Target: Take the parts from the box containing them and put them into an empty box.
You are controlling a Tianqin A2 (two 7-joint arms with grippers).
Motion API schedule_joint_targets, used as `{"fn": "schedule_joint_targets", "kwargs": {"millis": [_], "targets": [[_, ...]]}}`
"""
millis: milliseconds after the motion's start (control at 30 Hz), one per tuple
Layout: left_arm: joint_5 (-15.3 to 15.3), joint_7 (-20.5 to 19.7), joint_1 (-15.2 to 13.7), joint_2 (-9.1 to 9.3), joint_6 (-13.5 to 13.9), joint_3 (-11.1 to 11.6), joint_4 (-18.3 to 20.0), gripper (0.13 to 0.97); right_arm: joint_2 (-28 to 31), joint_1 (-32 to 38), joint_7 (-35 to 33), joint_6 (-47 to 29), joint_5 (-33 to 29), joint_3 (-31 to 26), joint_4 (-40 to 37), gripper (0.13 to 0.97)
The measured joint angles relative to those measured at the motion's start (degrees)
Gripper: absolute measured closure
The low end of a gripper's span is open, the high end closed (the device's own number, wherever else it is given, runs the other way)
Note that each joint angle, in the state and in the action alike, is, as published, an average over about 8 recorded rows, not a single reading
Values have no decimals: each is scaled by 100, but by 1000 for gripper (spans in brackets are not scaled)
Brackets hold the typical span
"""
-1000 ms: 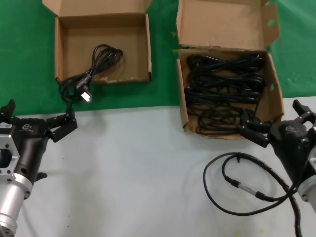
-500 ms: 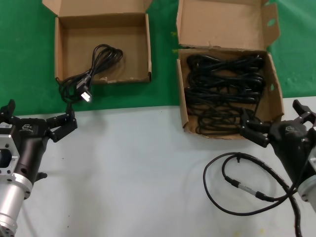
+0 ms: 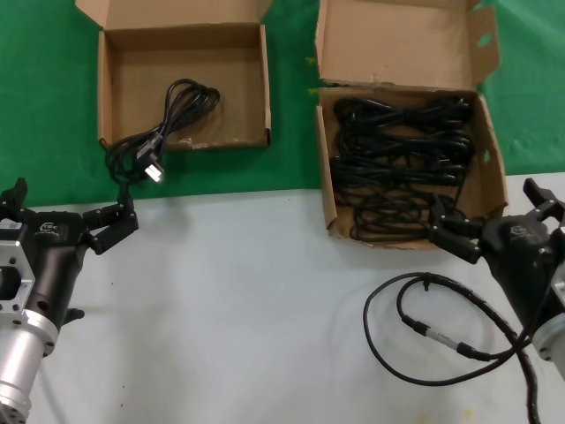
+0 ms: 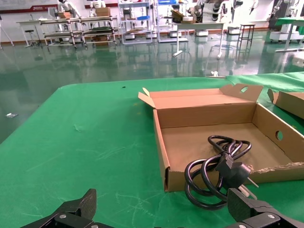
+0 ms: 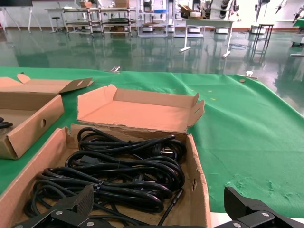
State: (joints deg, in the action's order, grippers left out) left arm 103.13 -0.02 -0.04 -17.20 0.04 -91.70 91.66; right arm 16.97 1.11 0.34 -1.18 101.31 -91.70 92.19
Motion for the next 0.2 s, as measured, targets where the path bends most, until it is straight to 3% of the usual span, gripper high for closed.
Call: {"fn": "schedule_joint_targets", "kwargs": {"millis": [200], "targets": [[0,0,0,0,0,0,0,132,0,0,0,0,0,0,0,129]]}}
